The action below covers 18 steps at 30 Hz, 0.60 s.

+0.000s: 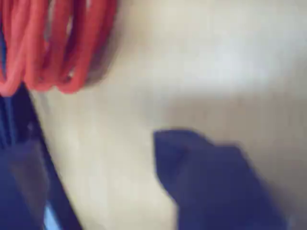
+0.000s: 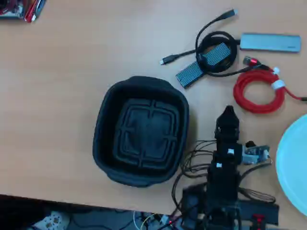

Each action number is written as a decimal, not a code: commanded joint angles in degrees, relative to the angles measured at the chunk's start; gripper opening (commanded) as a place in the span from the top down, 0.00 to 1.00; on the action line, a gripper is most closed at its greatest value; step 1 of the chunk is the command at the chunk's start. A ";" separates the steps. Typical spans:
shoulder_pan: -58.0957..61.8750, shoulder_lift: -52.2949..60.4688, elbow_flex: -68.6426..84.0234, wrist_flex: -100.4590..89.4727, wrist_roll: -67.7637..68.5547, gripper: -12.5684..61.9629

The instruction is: Put a black charging cable in a black bowl and put a red charging cable in a green bowl

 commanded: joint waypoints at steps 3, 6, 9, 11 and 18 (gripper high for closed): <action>-7.29 -6.94 -59.59 68.91 -16.70 0.52; -7.29 -6.94 -59.59 68.91 -16.70 0.52; -7.29 -6.94 -59.59 68.91 -16.70 0.52; -7.29 -6.94 -59.59 68.91 -16.70 0.52; -7.29 -7.03 -59.94 68.91 -16.70 0.52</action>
